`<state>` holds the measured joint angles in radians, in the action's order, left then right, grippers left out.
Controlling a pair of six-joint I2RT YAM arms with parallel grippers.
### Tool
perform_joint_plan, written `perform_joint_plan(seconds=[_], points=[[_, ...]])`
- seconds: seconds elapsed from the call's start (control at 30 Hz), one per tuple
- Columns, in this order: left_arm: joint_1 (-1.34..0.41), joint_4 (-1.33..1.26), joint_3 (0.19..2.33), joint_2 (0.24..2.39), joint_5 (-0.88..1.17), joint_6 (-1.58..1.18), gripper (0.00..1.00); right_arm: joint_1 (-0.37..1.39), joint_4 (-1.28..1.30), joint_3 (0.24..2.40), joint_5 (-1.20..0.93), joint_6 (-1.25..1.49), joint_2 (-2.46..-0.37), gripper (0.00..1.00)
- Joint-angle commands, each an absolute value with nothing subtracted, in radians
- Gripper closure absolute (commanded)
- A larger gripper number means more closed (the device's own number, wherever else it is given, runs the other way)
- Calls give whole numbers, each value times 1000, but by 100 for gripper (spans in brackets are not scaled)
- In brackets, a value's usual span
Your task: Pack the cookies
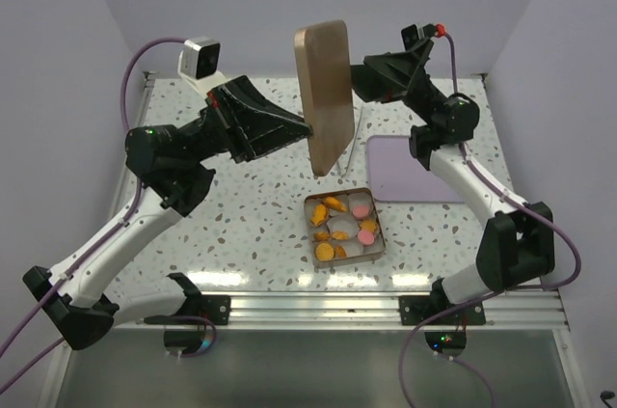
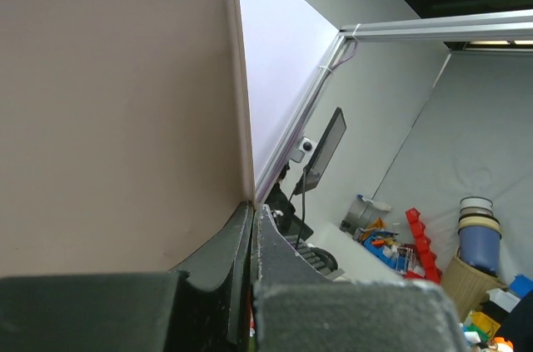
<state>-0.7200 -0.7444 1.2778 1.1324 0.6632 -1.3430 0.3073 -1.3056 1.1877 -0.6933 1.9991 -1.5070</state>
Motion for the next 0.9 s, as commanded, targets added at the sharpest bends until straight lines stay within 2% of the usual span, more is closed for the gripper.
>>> perform_joint_plan(seconds=[0.0,0.53,0.87], points=[[-715,-856,1325,1140,675,-1359,100,307,-1615,1163,-706,2226,-1467,28],[-713,-959,1283,1189,683,-1427,100,307,-1615,1120,-756,2244,-1385,39],[-713,-927,1167,1146,612,-1422,100,307,-1612,1052,-715,2241,-1310,61]])
